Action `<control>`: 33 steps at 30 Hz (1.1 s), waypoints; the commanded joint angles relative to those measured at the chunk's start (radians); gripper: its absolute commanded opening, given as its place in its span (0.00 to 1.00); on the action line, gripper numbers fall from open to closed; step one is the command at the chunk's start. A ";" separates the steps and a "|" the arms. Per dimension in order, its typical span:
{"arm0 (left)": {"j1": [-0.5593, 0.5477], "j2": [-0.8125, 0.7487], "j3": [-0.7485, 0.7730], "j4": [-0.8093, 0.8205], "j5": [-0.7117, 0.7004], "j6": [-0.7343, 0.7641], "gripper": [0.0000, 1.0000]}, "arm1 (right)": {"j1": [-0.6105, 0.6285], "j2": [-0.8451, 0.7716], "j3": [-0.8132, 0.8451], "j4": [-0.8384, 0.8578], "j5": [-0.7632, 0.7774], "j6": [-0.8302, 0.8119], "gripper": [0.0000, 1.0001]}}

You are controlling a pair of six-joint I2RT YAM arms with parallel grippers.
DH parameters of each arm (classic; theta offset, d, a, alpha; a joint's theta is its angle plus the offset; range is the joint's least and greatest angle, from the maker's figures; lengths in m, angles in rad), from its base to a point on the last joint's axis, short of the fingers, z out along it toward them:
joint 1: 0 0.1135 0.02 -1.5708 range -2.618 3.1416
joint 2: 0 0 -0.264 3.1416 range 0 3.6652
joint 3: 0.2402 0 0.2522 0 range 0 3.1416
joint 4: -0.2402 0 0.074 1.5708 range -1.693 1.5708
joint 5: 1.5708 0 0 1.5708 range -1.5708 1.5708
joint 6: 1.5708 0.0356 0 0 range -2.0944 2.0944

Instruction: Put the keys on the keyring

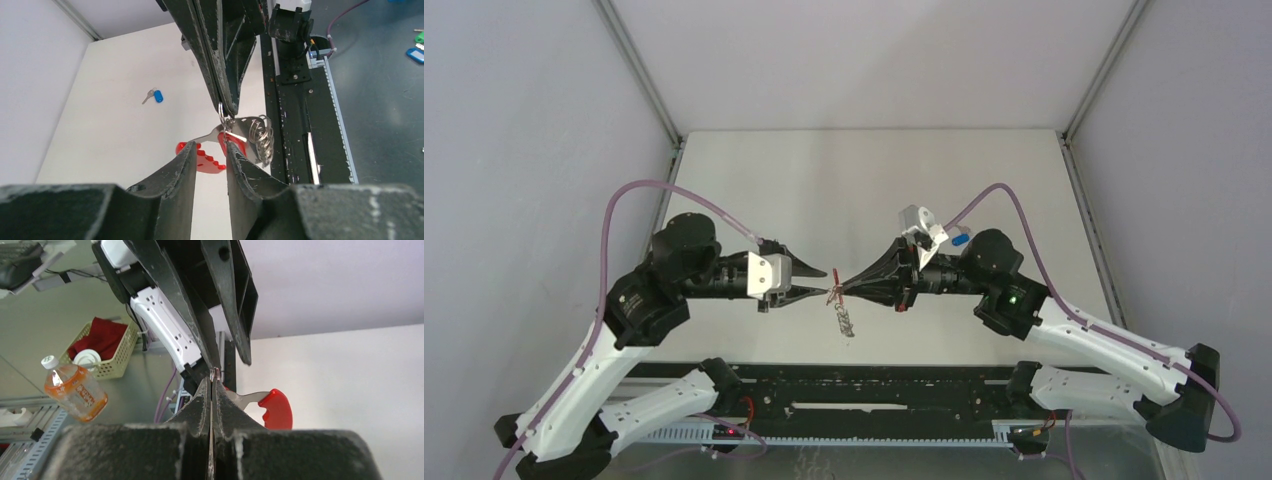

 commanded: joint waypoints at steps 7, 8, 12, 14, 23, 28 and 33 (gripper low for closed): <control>-0.011 -0.007 0.011 -0.001 0.021 0.069 0.25 | 0.009 0.000 0.011 0.159 0.017 0.041 0.00; -0.011 -0.009 0.011 0.008 0.018 0.065 0.24 | 0.009 0.000 0.011 0.158 0.019 0.041 0.00; -0.013 -0.014 0.008 0.029 0.009 0.049 0.22 | 0.009 0.002 0.011 0.147 0.022 0.042 0.00; -0.014 -0.019 0.007 0.031 0.009 0.048 0.26 | 0.009 0.003 0.011 0.142 0.022 0.040 0.00; -0.034 -0.030 0.001 0.025 0.034 0.037 0.32 | 0.008 0.011 0.011 0.156 0.020 0.044 0.00; -0.039 -0.018 -0.006 0.033 0.013 0.029 0.30 | 0.007 0.017 0.019 0.151 0.008 0.045 0.00; -0.041 -0.010 -0.015 0.057 -0.020 0.022 0.25 | 0.007 0.017 0.022 0.147 0.004 0.042 0.00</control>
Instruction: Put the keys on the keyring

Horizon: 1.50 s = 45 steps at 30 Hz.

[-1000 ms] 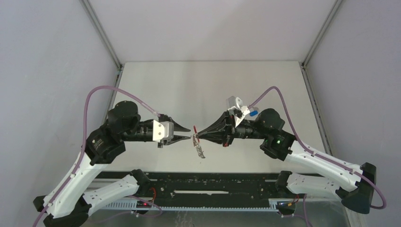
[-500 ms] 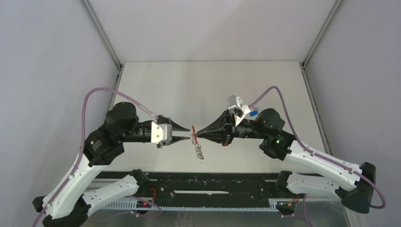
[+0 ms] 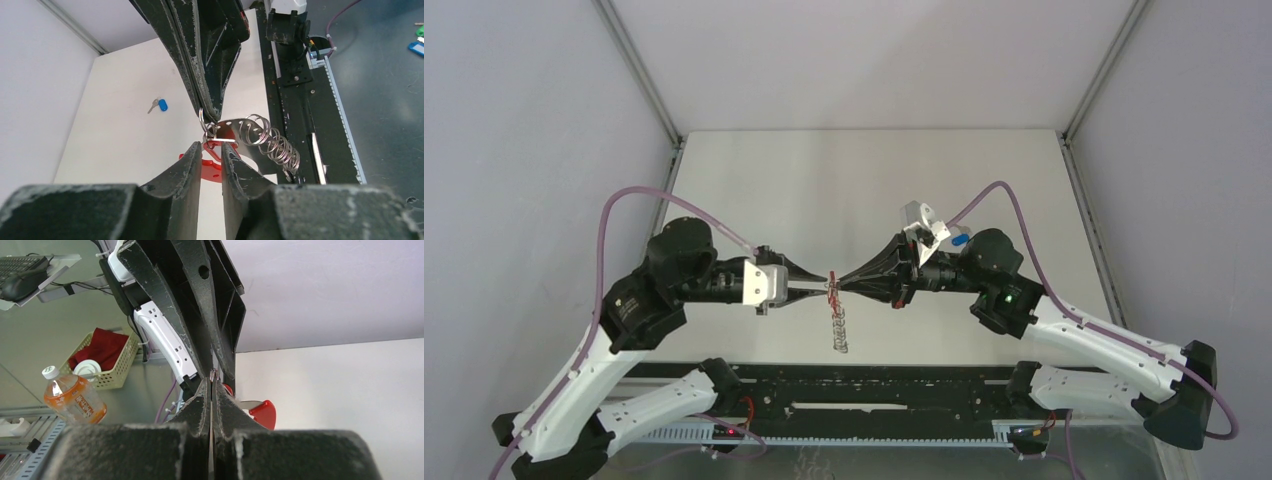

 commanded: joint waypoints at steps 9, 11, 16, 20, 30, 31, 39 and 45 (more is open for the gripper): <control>-0.007 0.009 -0.022 0.069 -0.026 -0.032 0.10 | 0.004 -0.003 0.031 0.032 -0.011 0.002 0.00; -0.009 0.006 -0.028 0.063 -0.031 -0.014 0.06 | 0.003 -0.004 0.030 0.030 -0.008 0.002 0.00; -0.045 -0.022 -0.064 0.046 -0.069 0.075 0.02 | 0.003 -0.002 0.031 0.041 -0.004 0.016 0.00; -0.100 -0.058 -0.099 0.045 -0.120 0.179 0.01 | 0.004 0.009 0.031 0.049 -0.002 0.030 0.00; -0.196 -0.129 -0.186 0.086 -0.230 0.387 0.05 | 0.004 0.020 0.031 0.040 0.005 0.038 0.00; -0.202 -0.132 -0.194 0.086 -0.230 0.397 0.10 | 0.004 0.023 0.030 0.041 0.005 0.039 0.00; -0.216 -0.134 -0.201 0.105 -0.224 0.349 0.28 | 0.003 0.032 0.026 0.065 -0.007 0.066 0.00; -0.216 -0.159 -0.212 0.166 -0.266 0.182 0.30 | -0.008 0.036 0.004 0.119 -0.024 0.109 0.00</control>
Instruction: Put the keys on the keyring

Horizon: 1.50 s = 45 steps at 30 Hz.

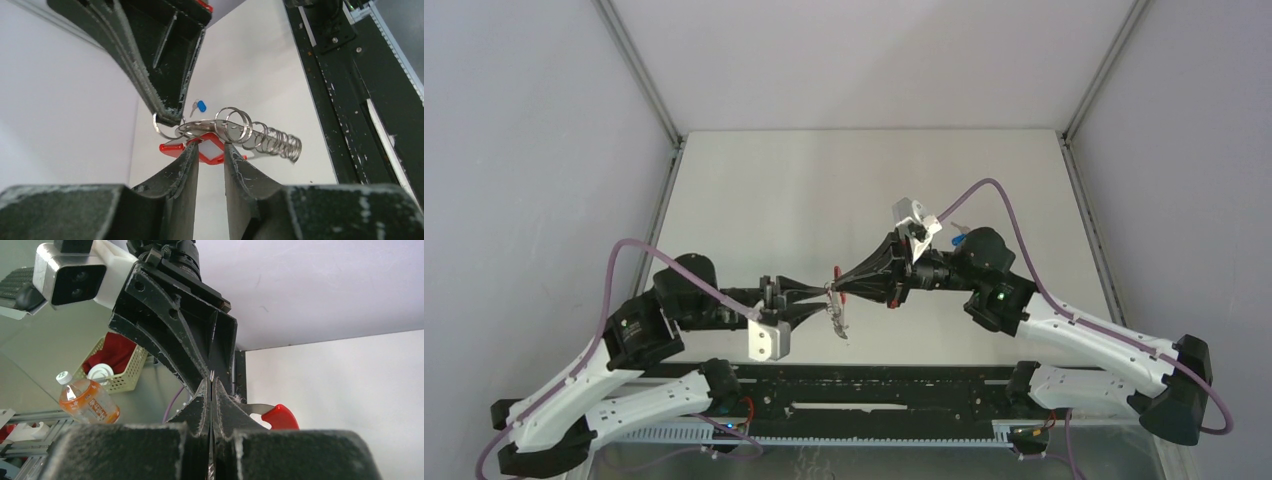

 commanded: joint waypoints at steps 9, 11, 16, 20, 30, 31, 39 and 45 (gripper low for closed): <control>-0.006 -0.038 -0.027 0.155 -0.113 -0.210 0.20 | 0.000 0.010 0.005 0.084 -0.026 0.042 0.00; -0.006 -0.039 -0.030 0.160 -0.095 -0.210 0.19 | 0.003 0.011 0.005 0.084 -0.024 0.039 0.00; -0.007 -0.033 -0.023 0.173 -0.077 -0.208 0.18 | 0.004 0.019 0.005 0.087 -0.031 0.042 0.00; -0.006 -0.039 -0.021 0.148 -0.074 -0.191 0.17 | 0.001 0.008 0.005 0.075 -0.027 0.032 0.00; -0.006 -0.047 -0.025 0.039 -0.048 -0.167 0.55 | -0.047 -0.030 0.005 0.033 -0.062 0.032 0.00; -0.005 -0.045 -0.024 0.042 -0.055 -0.185 0.61 | -0.053 -0.035 0.005 0.030 -0.064 0.031 0.00; 0.093 -0.066 -0.147 0.215 -0.098 -0.600 0.78 | -0.071 -0.045 0.068 -0.045 0.020 -0.013 0.00; 0.139 -0.008 -0.178 0.373 -0.076 -0.888 1.00 | -0.053 -0.015 0.164 -0.192 0.152 -0.092 0.00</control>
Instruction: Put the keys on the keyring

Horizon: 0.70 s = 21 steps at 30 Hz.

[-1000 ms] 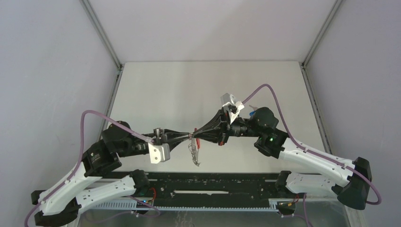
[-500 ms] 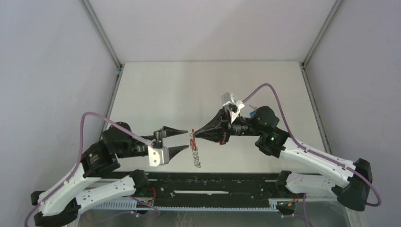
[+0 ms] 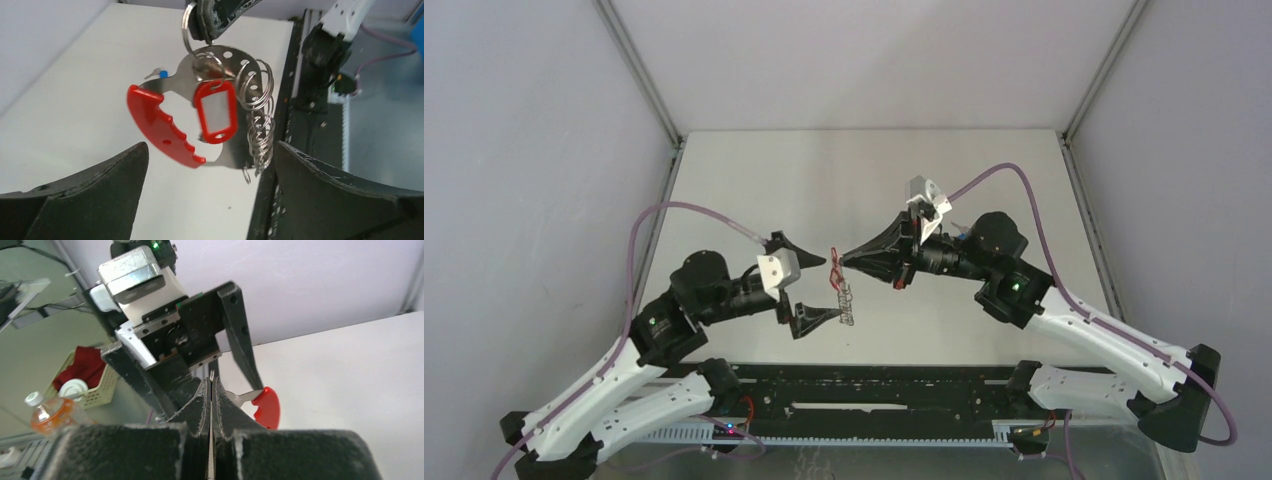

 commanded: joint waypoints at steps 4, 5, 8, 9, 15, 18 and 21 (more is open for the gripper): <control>0.008 0.036 -0.059 0.227 0.077 -0.299 1.00 | 0.045 0.030 0.138 -0.116 0.193 -0.113 0.00; 0.007 0.037 -0.068 0.252 0.092 -0.311 1.00 | 0.054 0.039 0.150 -0.128 0.220 -0.121 0.00; 0.008 0.052 -0.072 0.296 0.112 -0.328 1.00 | 0.097 0.064 0.189 -0.169 0.303 -0.167 0.00; 0.007 0.058 -0.069 0.298 0.108 -0.327 1.00 | 0.112 0.072 0.200 -0.179 0.332 -0.179 0.00; 0.008 0.074 -0.072 0.260 0.005 -0.235 1.00 | 0.185 0.100 0.245 -0.217 0.467 -0.237 0.00; 0.008 0.071 -0.070 0.208 -0.095 -0.162 0.80 | 0.206 0.097 0.256 -0.228 0.505 -0.252 0.00; 0.009 0.047 -0.076 0.189 -0.152 -0.122 0.48 | 0.213 0.091 0.260 -0.239 0.523 -0.257 0.00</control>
